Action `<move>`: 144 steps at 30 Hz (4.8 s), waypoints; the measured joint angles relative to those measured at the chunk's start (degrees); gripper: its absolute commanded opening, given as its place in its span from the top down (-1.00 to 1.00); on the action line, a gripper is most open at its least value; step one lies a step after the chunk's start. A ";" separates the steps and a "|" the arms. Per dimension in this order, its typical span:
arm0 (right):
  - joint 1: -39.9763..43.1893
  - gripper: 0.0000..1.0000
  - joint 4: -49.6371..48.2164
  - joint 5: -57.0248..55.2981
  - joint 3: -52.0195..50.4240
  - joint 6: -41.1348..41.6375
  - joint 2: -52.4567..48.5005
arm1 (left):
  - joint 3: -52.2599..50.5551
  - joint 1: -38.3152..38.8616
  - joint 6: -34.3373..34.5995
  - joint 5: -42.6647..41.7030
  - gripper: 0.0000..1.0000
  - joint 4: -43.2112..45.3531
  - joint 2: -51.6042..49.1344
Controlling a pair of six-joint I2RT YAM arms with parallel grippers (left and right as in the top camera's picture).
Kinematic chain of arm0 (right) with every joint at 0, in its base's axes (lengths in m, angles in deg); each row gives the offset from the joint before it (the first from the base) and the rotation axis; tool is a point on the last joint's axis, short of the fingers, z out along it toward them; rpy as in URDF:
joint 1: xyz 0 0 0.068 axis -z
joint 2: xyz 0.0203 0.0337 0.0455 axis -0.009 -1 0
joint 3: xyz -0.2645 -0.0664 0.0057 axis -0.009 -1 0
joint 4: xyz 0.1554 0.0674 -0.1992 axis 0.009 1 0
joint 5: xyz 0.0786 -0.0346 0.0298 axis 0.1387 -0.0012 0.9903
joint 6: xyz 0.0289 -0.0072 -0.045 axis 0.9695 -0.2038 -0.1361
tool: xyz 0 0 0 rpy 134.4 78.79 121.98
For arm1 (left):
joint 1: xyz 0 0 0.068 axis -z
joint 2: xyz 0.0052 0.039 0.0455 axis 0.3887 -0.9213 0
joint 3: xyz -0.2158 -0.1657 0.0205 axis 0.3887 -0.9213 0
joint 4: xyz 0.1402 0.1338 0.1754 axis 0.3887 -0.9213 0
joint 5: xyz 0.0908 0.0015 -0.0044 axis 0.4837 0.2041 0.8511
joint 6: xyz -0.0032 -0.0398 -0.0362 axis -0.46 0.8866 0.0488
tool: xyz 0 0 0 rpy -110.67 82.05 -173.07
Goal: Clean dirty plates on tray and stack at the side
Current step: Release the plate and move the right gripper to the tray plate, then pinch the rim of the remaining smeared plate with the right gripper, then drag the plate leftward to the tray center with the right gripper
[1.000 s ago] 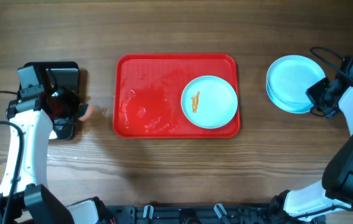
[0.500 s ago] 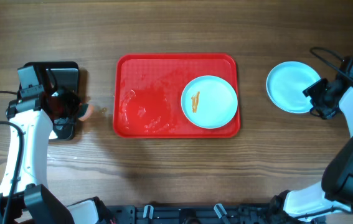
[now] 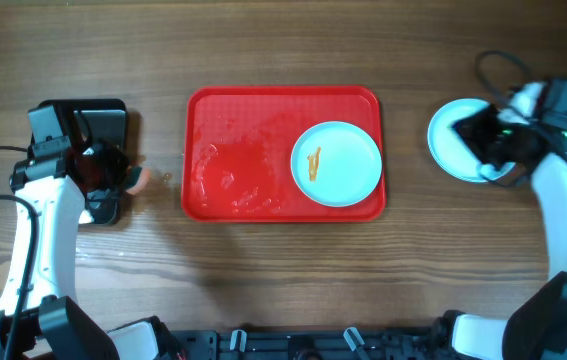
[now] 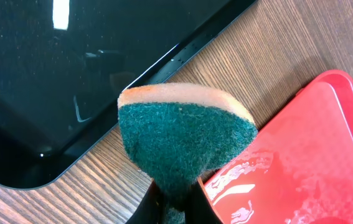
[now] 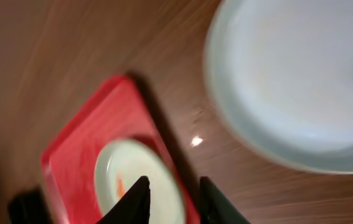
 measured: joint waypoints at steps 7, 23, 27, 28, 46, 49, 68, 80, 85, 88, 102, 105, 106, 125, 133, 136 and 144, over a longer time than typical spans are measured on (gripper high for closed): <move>-20.31 -0.35 1.79 -11.78 -0.02 0.68 -2.82 | 0.00 -0.02 0.00 0.02 0.92 -0.20 0.00; -28.22 0.27 0.79 -20.28 -0.04 2.08 -14.21 | 0.00 -0.02 0.00 0.02 0.92 -0.26 0.00; -28.22 0.24 0.96 -20.92 -0.04 2.03 -14.78 | 0.00 -0.02 0.00 0.02 0.92 -0.26 0.00; -28.22 0.24 1.07 -21.38 -0.04 2.03 -14.88 | 0.00 -0.02 0.00 0.02 0.92 -0.26 0.00; -28.22 0.45 1.60 -23.47 -0.04 1.79 -15.02 | 0.00 -0.02 0.00 0.02 0.92 -0.26 0.00; -28.24 0.44 1.62 -22.14 -0.04 1.84 -15.15 | 0.00 -0.02 0.00 0.02 0.92 -0.26 0.00; -28.24 0.58 4.70 -23.52 -0.04 1.79 -15.37 | 0.00 -0.02 0.00 0.02 0.92 -0.26 0.00; -28.22 0.56 4.31 -21.53 -0.04 1.84 -15.37 | 0.00 -0.02 0.00 0.02 0.92 -0.26 0.00; -28.24 0.50 4.76 -21.53 -0.04 1.84 -15.37 | 0.00 -0.02 0.00 0.02 0.92 -0.26 0.00; -28.24 0.60 5.20 -21.53 -0.04 1.84 -15.37 | 0.00 -0.02 0.00 0.02 0.92 -0.26 0.00; -28.61 0.75 0.85 -18.49 -3.72 2.05 -15.43 | 0.00 -0.02 0.00 0.02 0.92 -0.24 0.00; -28.61 0.75 -0.48 -16.06 -3.69 2.05 -15.52 | 0.00 -0.02 0.00 0.02 0.92 -0.24 0.00; -28.61 0.75 -0.90 -15.04 -3.69 2.05 -15.54 | 0.00 -0.02 0.00 0.02 0.92 -0.26 0.00; -44.98 0.77 -15.04 -11.06 -3.91 7.54 -17.92 | 0.00 1.25 -0.02 0.02 0.92 -0.24 0.00; -45.00 0.48 -12.35 -12.02 -3.80 8.76 -17.86 | 0.00 2.58 -0.20 0.02 0.92 -0.04 0.00; -43.15 0.22 -11.39 -12.41 -3.80 8.83 -17.03 | 0.00 2.58 -0.20 0.02 0.92 0.00 0.00; -41.09 -0.10 -12.46 -12.72 -3.26 8.46 -13.68 | 0.00 2.58 -0.22 0.02 0.92 0.02 0.00</move>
